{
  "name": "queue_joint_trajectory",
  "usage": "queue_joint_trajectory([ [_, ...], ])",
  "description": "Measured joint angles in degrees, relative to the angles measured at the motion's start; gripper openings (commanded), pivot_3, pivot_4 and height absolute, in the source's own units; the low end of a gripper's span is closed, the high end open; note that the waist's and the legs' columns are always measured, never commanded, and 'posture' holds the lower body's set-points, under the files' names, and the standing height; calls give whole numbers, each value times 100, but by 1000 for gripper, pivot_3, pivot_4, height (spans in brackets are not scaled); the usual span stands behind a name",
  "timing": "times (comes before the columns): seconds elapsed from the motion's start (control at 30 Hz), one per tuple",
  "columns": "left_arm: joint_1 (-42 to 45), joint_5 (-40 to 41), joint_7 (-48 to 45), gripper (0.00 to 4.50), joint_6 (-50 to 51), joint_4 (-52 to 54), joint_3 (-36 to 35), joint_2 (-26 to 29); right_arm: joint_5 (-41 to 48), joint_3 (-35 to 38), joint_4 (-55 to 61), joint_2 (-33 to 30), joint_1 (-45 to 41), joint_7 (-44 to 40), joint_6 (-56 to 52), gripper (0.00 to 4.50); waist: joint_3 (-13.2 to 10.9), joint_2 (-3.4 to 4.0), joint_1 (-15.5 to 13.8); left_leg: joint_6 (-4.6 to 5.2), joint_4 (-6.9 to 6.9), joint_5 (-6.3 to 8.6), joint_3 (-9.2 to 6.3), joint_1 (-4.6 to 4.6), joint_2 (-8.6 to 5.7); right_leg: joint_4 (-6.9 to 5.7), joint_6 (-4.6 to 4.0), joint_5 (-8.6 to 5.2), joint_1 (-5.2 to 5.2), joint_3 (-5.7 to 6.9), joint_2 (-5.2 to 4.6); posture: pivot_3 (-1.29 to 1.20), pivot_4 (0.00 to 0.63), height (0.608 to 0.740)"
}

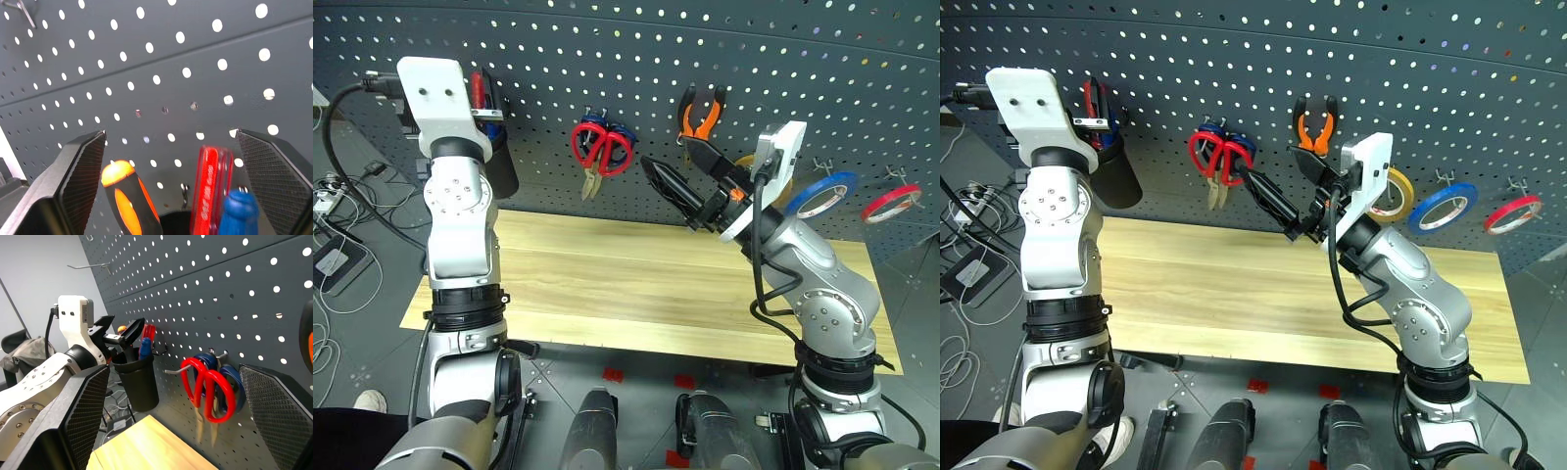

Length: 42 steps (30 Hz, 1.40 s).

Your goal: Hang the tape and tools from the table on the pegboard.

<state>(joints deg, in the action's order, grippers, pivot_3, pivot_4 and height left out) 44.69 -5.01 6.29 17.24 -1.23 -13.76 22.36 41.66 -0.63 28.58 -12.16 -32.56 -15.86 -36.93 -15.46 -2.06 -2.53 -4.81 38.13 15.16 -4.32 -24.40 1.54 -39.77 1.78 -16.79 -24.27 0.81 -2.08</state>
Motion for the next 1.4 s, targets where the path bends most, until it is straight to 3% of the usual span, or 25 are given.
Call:
queue_joint_trajectory([
  [0.33, -614, 195, -640, 4478, 739, 1316, 256, -12, -276, 176, 226, -41, 64, 393, 30, 4500, 10, 4, 74, 0, 0, 0, -1, 1, 1, -8, 0, 0, 0, -1, -1, 101, 194, 740],
  [0.63, -1646, 547, -1243, 4478, 1386, 2818, 818, -308, -1153, 206, 936, -905, 1353, 341, 247, 4500, 79, 16, 94, 10, 5, 2, 8, 8, -2, -13, 0, -1, 8, -16, -4, 103, 196, 740],
  [0.77, -2570, 633, -1334, 4478, 1485, 3268, 1065, -524, -1494, 428, 1013, -1014, 2068, 387, 445, 4500, 135, 23, 97, 24, -2, 11, 25, 33, -3, -10, 0, -1, 23, -31, -7, 94, 200, 740],
  [0.97, -3560, 598, -1324, 4478, 1356, 3223, 1324, -701, -2170, 397, 957, -842, 2780, 717, 644, 4500, 153, 34, 95, 25, -1, 11, 30, 45, -3, -2, -2, -3, 28, -39, -6, 94, 200, 740],
  [1.13, -3871, 905, -1303, 4478, 1599, 2675, 1020, -1088, -2637, 432, 678, -557, 3164, 1112, 678, 4500, 249, 56, 97, 36, -9, 17, 33, 65, -2, 32, -2, -4, 54, -36, -5, 92, 197, 740],
  [1.4, -4103, 1237, -1819, 4478, 1691, 1595, 1049, -1136, -3180, 475, 55, -66, 3547, 1690, 376, 4500, 325, 78, 93, 41, -15, 20, 27, 77, -3, 64, -2, -4, 79, -31, -4, 86, 191, 740],
])
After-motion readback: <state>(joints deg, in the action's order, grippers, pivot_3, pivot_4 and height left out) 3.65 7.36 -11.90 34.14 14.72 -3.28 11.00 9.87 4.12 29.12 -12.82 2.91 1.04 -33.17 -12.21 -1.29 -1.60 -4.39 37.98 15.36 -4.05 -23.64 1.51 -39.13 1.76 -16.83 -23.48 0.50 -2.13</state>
